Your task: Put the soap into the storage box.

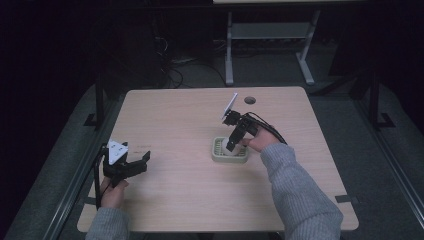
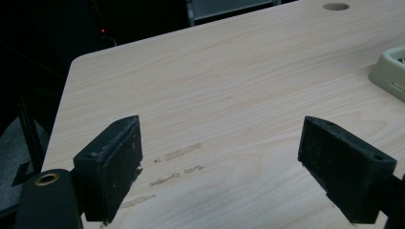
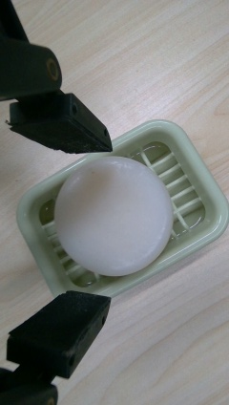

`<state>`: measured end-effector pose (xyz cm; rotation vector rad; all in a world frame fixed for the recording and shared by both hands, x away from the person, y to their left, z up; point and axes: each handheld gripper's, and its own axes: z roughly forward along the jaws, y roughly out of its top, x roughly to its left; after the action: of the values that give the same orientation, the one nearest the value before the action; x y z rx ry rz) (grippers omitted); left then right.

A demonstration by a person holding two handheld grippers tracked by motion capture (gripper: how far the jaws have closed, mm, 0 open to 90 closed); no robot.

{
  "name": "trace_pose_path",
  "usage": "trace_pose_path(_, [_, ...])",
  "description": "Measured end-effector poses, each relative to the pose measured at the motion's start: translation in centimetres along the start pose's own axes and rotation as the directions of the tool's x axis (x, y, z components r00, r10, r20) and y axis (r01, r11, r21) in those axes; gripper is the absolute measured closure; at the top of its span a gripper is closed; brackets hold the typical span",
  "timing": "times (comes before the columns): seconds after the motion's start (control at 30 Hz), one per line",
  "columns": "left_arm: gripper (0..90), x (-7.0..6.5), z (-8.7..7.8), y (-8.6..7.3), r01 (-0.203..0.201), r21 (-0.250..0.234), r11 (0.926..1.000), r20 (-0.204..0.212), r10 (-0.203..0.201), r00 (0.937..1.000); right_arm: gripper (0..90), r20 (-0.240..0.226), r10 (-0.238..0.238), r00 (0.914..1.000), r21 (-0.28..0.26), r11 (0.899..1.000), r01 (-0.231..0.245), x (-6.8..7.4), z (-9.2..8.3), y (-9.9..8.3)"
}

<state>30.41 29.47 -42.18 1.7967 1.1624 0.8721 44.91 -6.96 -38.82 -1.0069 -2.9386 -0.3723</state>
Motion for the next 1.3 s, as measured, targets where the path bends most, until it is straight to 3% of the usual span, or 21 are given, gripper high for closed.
trace_pose_path(0.37, [14.8,-0.1,-0.1,0.0,-0.006,0.002,1.0000,0.000,0.006,1.0000,22.6,-0.002,0.013,0.9999,-0.038,0.999,-0.013,-0.4,-1.3,-1.5])
trace_pose_path(0.87, [14.8,-0.2,0.0,0.0,-0.014,0.001,0.9999,0.002,0.014,0.9999,23.7,0.003,0.036,0.9993,-0.092,0.995,-0.036,-0.7,-3.8,-4.9])
trace_pose_path(1.3, [14.8,-0.3,0.0,0.0,-0.019,0.008,0.9998,0.001,0.019,0.9998,23.6,-0.013,0.062,0.9980,-0.113,0.992,-0.063,-1.3,-4.2,-7.3])
